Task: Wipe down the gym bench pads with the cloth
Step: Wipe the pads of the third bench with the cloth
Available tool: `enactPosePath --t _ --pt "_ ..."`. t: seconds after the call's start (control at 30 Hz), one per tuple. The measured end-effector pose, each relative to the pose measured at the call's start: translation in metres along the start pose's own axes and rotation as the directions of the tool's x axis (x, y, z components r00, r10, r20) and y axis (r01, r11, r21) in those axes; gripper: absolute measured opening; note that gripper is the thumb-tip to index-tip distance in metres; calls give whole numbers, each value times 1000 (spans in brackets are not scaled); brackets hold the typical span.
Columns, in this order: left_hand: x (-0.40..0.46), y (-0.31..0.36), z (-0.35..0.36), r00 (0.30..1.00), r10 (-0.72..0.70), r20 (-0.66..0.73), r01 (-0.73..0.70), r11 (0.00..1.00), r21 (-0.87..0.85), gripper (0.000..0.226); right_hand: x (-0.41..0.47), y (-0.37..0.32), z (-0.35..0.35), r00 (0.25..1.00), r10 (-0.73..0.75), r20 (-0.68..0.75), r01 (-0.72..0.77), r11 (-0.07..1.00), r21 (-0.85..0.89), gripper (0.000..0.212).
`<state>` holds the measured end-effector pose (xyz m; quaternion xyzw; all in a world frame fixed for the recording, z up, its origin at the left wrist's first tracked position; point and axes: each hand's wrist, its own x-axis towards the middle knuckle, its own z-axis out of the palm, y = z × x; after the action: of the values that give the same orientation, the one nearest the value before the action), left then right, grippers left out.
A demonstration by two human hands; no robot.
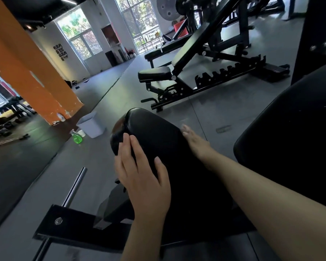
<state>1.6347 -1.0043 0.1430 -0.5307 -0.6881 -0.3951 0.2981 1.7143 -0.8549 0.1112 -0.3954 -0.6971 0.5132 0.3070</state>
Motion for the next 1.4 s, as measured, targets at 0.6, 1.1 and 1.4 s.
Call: enactPosePath --t 0.6,1.1,1.4 --pt "2 -2 -7 999 32 5 -32 999 -21 57 23 -69 17 973 -227 -27 229 964 135 44" --pt "1 47 -44 999 -20 -32 9 948 -317 37 -78 -43 16 832 -499 242 551 793 -260 68" --pt "7 84 -13 869 -67 491 70 997 13 55 -79 -42 -37 907 -278 316 -24 715 699 64"
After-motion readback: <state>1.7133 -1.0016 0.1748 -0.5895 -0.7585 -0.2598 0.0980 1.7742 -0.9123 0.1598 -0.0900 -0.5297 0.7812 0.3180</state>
